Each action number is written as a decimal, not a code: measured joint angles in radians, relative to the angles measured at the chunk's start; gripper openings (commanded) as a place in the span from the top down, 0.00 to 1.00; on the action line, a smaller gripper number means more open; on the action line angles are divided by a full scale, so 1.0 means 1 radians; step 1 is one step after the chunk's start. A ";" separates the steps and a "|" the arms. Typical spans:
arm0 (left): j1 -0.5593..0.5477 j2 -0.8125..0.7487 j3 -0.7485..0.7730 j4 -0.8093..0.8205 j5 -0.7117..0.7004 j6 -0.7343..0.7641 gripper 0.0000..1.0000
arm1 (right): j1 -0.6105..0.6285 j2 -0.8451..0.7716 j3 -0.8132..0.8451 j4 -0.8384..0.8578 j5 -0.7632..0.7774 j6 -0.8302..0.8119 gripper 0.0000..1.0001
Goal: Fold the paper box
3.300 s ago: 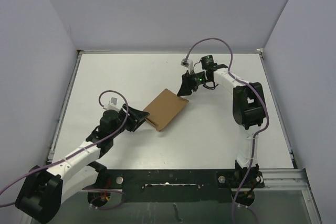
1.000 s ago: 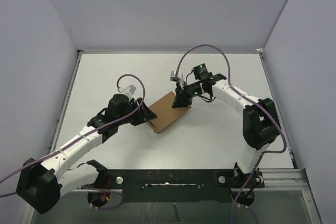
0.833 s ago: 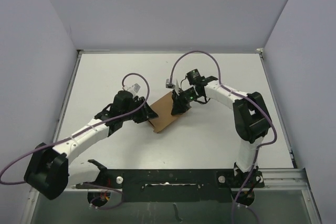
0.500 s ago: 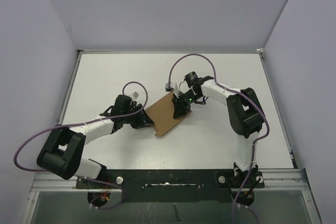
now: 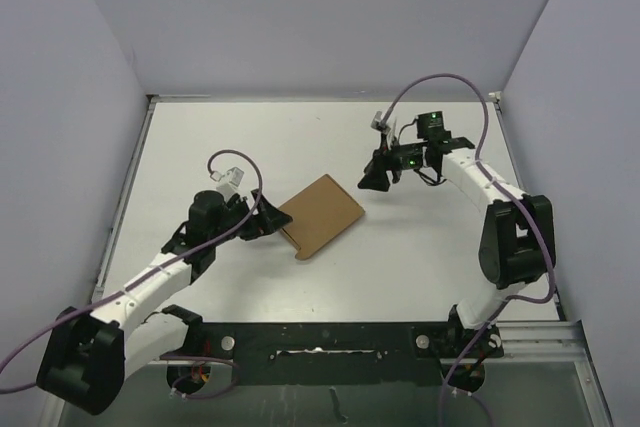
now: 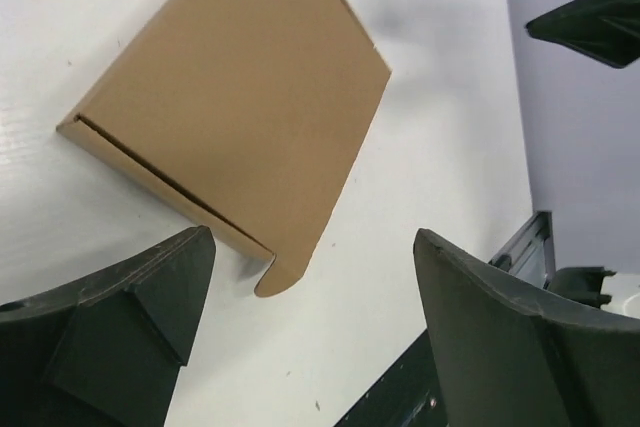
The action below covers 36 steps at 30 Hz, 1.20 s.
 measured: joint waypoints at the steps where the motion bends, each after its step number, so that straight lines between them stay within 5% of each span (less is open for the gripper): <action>1: 0.005 -0.024 -0.018 0.028 -0.006 0.000 0.04 | -0.032 0.012 0.000 0.036 -0.005 0.041 0.36; 8: 0.037 -0.016 -0.231 0.264 -0.048 -0.101 0.02 | -0.026 0.241 0.016 0.133 0.021 0.285 0.35; 14: 0.039 0.062 -0.240 0.322 -0.055 -0.135 0.03 | 0.015 0.332 0.043 0.111 0.068 0.398 0.40; 36: 0.019 0.291 -0.244 0.565 -0.076 -0.304 0.02 | -0.034 0.463 0.135 0.068 0.011 0.537 0.81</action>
